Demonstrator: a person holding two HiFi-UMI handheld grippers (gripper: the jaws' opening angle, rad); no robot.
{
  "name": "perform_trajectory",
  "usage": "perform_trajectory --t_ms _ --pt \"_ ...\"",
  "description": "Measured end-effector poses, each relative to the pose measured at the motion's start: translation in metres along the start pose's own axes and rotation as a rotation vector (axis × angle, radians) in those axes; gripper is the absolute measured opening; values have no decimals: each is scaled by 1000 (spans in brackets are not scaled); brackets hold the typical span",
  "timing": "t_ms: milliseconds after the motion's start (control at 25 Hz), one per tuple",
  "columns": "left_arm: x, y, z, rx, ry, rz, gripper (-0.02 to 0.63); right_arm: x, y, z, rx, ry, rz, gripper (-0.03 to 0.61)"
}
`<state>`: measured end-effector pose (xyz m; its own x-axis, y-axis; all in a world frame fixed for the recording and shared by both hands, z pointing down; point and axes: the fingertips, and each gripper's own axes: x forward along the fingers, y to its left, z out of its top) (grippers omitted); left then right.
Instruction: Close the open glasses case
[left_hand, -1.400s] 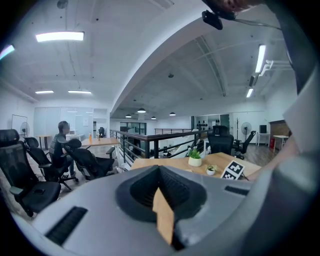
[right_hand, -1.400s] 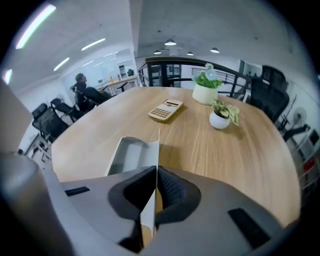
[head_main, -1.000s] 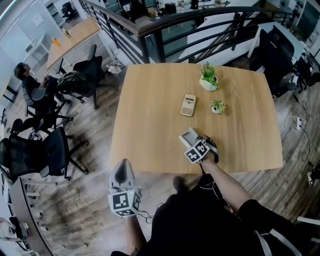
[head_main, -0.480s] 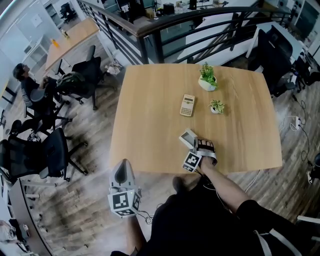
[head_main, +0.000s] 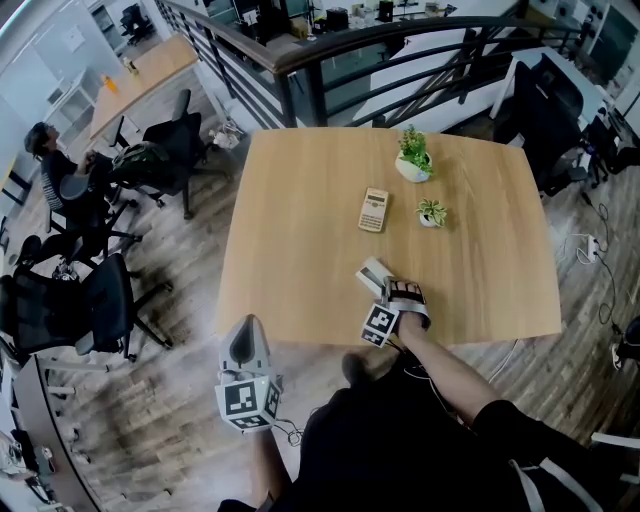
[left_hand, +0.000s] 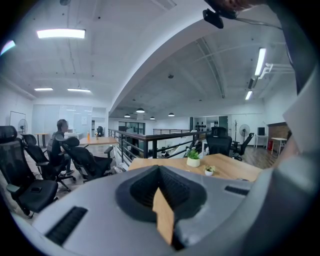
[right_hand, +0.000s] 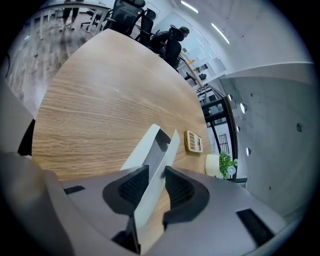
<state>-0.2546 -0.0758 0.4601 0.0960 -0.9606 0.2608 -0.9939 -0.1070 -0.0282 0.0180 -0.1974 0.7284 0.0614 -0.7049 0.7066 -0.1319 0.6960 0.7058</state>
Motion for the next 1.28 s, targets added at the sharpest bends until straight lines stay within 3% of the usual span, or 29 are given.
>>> perform_trajectory --t_ms 240,400,480,560,840,960,1040,1200,1280 --pt "-2 -1 0 -3 -1 -3 0 -1 7 1 66 -32 78 130" --pt "-2 0 -1 -5 -1 -3 0 -5 16 7 113 -70 234 165" --pt "-3 -1 0 -6 -1 -3 0 -10 30 14 139 -101 344 208" --pt "-4 -1 1 -9 -3 -2 0 -13 40 19 168 -118 398 270" --pt "-3 -1 -4 -18 2 -2 0 -11 48 24 234 -141 487 284" --pt "-2 -4 -4 -18 4 -8 0 -13 43 25 289 -149 584 285" --pt "-1 -5 -3 -15 5 -11 0 -12 35 26 381 -160 646 266" --pt "0 -5 0 -8 -1 -11 0 3 8 8 728 -173 648 39" --pt "-1 -3 1 -7 -2 -6 0 4 4 7 882 -218 690 15"
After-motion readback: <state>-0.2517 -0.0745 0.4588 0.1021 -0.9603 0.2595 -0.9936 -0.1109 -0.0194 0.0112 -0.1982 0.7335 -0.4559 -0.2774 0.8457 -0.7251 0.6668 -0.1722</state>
